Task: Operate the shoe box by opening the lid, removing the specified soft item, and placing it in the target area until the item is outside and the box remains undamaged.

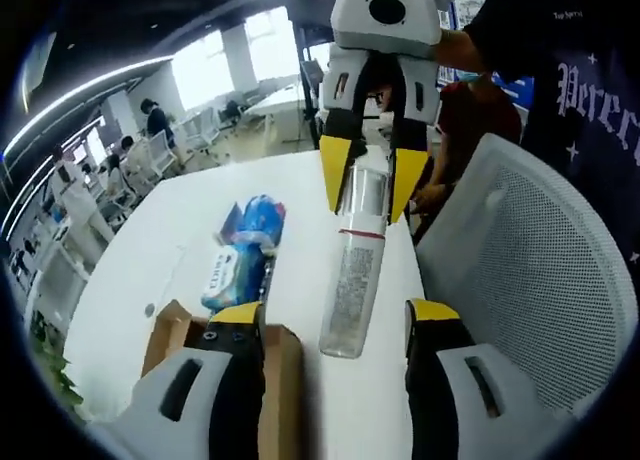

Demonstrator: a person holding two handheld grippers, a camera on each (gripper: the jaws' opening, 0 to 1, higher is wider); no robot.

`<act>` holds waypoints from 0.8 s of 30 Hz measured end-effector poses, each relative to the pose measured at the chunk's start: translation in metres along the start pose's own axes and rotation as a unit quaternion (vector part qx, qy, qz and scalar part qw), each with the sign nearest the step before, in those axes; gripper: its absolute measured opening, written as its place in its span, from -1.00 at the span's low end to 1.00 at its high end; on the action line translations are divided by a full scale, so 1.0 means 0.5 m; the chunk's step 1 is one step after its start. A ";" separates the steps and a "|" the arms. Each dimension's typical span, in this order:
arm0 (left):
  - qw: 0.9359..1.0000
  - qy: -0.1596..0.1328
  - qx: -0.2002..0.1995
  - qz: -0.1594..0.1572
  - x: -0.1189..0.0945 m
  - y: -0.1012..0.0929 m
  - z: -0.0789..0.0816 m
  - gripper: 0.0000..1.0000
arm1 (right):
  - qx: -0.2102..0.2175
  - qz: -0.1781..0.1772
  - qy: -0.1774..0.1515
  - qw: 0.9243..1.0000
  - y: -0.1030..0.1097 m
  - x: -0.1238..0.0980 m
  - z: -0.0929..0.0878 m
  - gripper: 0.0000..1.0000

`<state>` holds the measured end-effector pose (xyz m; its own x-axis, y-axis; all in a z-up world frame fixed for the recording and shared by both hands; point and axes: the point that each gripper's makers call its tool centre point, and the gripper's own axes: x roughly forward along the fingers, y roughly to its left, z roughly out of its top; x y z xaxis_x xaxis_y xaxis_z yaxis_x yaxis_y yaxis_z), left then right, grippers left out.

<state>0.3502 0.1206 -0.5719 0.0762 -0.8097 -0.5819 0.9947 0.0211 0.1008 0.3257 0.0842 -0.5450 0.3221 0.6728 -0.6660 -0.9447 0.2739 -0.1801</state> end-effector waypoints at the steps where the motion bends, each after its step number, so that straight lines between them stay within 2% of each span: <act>1: 1.000 -0.005 -0.008 0.009 -0.006 0.005 -0.004 0.21 | -0.003 0.000 0.003 1.000 -0.005 -0.002 0.000 -0.72; 5: 0.999 -0.016 -0.033 0.031 -0.026 0.017 -0.015 0.31 | -0.014 -0.006 0.018 1.000 -0.036 -0.014 -0.005 -0.72; 8: 0.997 -0.024 -0.051 0.051 -0.044 0.029 -0.029 0.48 | -0.024 -0.010 0.030 0.999 -0.059 -0.023 -0.011 -0.72; 13: 0.993 -0.034 -0.083 0.074 -0.072 0.034 -0.054 0.55 | -0.035 -0.016 0.054 0.998 -0.108 -0.037 -0.026 -0.72; 17: 0.989 -0.042 -0.103 0.101 -0.095 0.040 -0.077 0.71 | -0.044 -0.019 0.071 0.996 -0.143 -0.040 -0.037 -0.72; 24: 0.979 -0.069 -0.142 0.133 -0.128 0.043 -0.101 0.79 | -0.055 -0.020 0.093 0.994 -0.190 -0.034 -0.050 -0.72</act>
<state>0.3704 0.2023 -0.5731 0.3445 -0.8240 -0.4498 0.9217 0.3880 -0.0049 0.4083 0.0295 -0.5345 0.3532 0.5219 -0.7764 -0.9354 0.2140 -0.2817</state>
